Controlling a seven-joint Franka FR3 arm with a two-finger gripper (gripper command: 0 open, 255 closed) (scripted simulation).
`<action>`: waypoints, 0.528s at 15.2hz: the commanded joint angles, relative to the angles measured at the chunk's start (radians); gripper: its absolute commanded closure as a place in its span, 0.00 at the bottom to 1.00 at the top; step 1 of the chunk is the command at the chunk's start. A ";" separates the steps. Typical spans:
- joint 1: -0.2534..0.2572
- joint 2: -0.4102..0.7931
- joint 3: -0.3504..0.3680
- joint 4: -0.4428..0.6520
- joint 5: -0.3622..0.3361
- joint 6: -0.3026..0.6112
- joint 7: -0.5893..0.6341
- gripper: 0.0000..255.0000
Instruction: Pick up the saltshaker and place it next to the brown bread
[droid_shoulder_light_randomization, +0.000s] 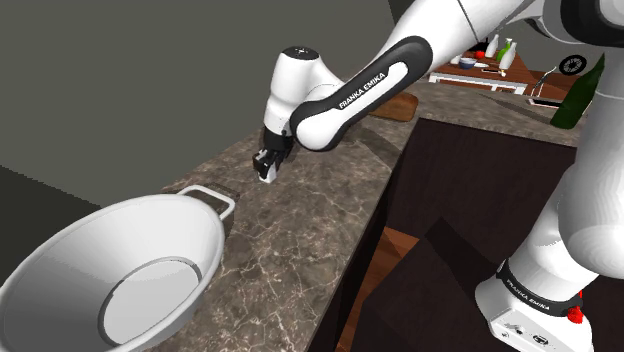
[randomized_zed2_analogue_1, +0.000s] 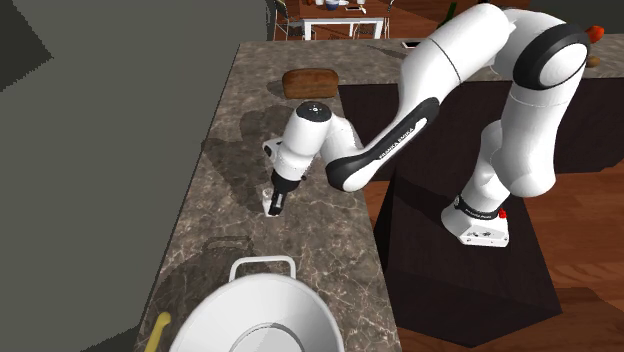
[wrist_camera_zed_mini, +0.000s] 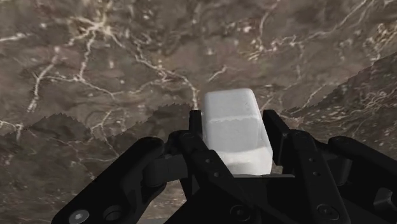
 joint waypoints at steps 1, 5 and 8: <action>-0.003 -0.016 0.005 0.009 0.012 -0.024 -0.009 1.00; -0.008 -0.045 0.013 0.027 0.032 -0.071 -0.026 1.00; -0.011 -0.066 0.017 0.043 0.047 -0.106 -0.037 1.00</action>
